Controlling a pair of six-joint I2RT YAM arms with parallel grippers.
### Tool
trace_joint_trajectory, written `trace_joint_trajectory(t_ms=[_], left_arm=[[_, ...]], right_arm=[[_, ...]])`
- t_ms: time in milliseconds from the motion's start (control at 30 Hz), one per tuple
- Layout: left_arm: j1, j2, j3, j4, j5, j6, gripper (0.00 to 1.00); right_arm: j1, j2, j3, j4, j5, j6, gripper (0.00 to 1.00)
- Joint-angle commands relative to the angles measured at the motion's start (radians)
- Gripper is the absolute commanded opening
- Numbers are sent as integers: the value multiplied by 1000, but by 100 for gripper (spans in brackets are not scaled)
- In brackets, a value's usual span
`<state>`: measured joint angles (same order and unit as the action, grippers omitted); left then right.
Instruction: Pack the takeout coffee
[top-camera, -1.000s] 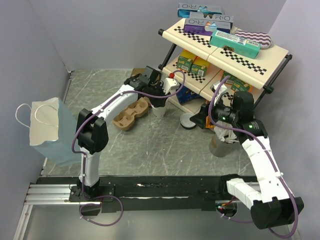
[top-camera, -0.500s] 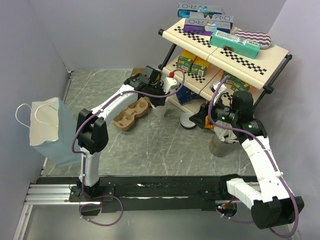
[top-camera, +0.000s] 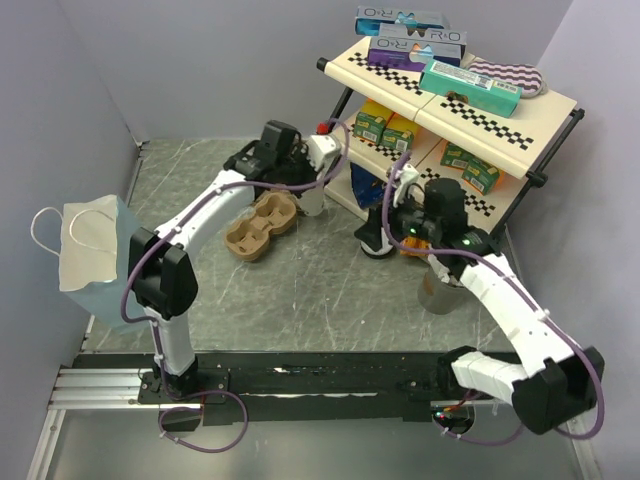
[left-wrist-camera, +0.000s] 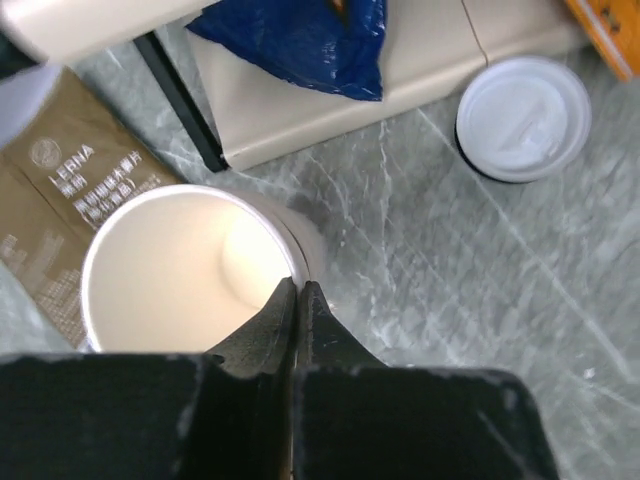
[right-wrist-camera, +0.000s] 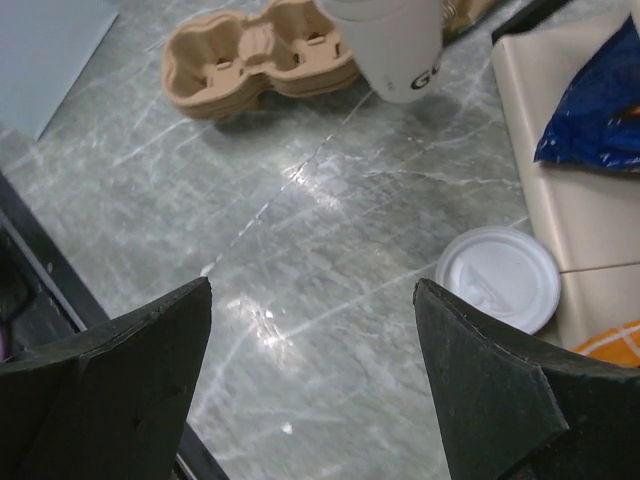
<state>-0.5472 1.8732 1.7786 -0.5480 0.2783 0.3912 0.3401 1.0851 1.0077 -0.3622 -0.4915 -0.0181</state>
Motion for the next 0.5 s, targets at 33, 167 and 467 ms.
trace_joint_trajectory(t_ms=[33, 167, 467], left_arm=[[105, 17, 41, -4, 130, -129, 1], [132, -3, 4, 49, 153, -160, 1], [142, 3, -4, 102, 288, -233, 1]], right_arm=[[56, 152, 75, 147, 172, 217, 88], [82, 320, 176, 163, 212, 358, 89], [96, 450, 258, 218, 206, 449, 92]])
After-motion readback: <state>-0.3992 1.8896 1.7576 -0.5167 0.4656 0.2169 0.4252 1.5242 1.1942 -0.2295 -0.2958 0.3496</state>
